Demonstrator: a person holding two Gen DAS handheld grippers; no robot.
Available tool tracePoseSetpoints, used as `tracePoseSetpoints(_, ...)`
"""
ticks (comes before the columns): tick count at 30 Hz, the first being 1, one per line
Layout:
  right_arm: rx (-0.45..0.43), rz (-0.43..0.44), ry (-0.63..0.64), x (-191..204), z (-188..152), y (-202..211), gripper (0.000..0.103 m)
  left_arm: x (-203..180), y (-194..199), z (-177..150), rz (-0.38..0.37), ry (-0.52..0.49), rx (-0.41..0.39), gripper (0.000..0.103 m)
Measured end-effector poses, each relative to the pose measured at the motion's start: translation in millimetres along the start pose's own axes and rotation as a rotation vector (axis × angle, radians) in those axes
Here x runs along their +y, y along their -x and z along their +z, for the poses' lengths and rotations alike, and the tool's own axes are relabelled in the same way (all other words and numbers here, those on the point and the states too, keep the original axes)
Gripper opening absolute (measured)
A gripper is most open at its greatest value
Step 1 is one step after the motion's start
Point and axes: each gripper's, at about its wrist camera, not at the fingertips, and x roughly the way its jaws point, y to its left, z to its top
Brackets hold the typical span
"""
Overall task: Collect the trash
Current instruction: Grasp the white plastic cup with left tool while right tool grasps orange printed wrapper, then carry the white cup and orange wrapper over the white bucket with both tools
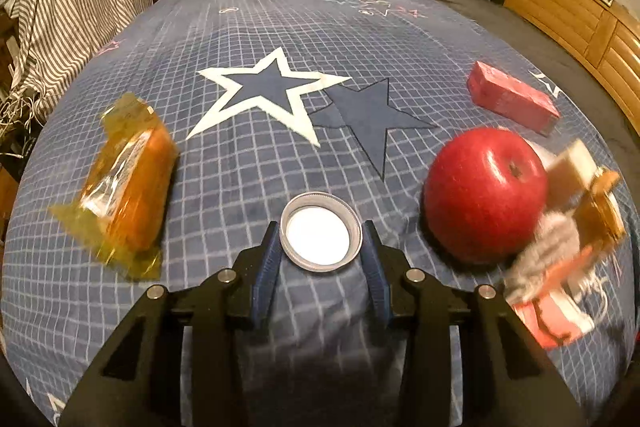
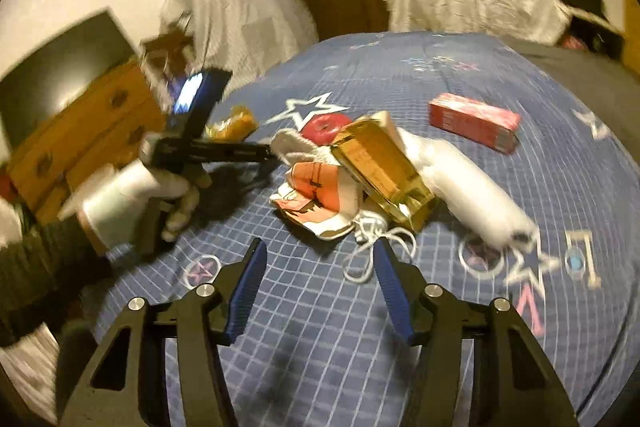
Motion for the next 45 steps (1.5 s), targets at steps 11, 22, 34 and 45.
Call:
tracePoseSetpoints(11,0.153,-0.085,0.418,39,25,-83,0.052,8,25,-30,-0.048,0.032,0.002,0.039)
tracePoseSetpoints(22,0.09,-0.151,0.392,53,22,-93,0.012,4,40,-42,-0.039,0.056,-0.041,0.039)
tracePoseSetpoints(34,-0.207,-0.132,0.111,59,12,34,0.006,-35,151,-84,-0.04,0.064,-0.251,0.039)
tracePoseSetpoints(45,-0.374,-0.239,-0.016,60,-14,141,0.007,-100,236,-113,-0.068,0.011,-0.425,0.039)
